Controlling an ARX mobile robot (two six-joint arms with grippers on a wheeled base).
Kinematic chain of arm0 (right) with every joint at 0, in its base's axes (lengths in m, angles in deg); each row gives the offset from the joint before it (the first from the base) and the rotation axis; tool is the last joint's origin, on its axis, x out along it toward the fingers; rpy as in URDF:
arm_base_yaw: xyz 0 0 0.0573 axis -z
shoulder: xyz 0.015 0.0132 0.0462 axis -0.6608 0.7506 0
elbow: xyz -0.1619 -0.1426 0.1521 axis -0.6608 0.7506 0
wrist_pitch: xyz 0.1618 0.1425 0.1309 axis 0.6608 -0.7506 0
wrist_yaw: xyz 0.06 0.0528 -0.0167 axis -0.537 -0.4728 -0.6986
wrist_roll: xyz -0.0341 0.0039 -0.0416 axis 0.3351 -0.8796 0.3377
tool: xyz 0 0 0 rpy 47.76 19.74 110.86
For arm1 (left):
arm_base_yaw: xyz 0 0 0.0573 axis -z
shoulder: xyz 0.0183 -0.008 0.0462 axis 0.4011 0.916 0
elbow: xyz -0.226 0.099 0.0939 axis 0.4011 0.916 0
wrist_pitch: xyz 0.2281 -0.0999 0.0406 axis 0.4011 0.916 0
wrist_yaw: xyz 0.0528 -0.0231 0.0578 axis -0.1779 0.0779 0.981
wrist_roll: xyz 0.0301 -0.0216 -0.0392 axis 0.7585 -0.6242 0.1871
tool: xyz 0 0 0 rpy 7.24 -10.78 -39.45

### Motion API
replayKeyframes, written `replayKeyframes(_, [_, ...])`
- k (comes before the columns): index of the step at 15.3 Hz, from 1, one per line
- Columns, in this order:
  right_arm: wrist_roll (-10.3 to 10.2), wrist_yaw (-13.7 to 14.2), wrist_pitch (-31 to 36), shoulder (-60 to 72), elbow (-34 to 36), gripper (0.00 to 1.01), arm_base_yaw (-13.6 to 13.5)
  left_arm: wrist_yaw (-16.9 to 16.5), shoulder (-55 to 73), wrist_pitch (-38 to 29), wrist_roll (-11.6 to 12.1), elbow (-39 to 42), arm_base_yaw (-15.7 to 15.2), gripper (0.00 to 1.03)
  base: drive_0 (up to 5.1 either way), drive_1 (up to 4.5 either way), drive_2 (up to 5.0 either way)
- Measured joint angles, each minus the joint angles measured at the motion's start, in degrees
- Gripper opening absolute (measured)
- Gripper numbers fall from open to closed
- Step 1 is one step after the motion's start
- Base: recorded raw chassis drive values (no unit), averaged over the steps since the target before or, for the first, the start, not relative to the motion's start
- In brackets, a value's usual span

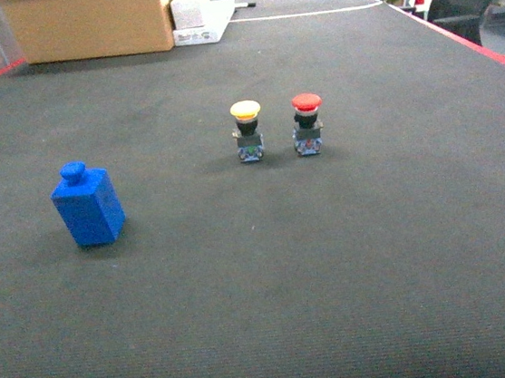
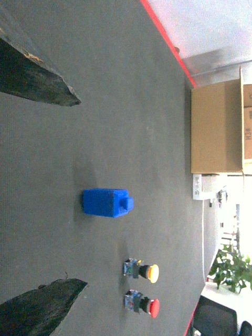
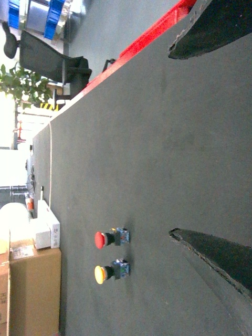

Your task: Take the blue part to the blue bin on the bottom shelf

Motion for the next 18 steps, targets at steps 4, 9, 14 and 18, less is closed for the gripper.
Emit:
replayKeyframes(4, [0.0,0.0,-0.3,0.0,0.0,0.98,0.0,0.0,0.0,0.2,0.0,0.0,0.0,0.98,0.0,0.0,0.0])
replayKeyframes(9, [0.0,0.0,-0.2,0.0,0.0,0.98,0.0,-0.1,0.0,0.2,0.0,0.0,0.0,0.98,0.0,0.0,0.0])
replayKeyframes(14, [0.0,0.0,-0.2,0.0,0.0,0.98,0.0,3.4,3.4,6.8,-1.8,-2.1,2.0,0.98,0.0,0.0,0.0])
replayKeyframes(18, [0.0,0.0,-0.2,0.0,0.0,0.98,0.0,5.8,32.5,-16.8,-3.0,-4.9,9.6,0.98,0.0,0.0,0.0])
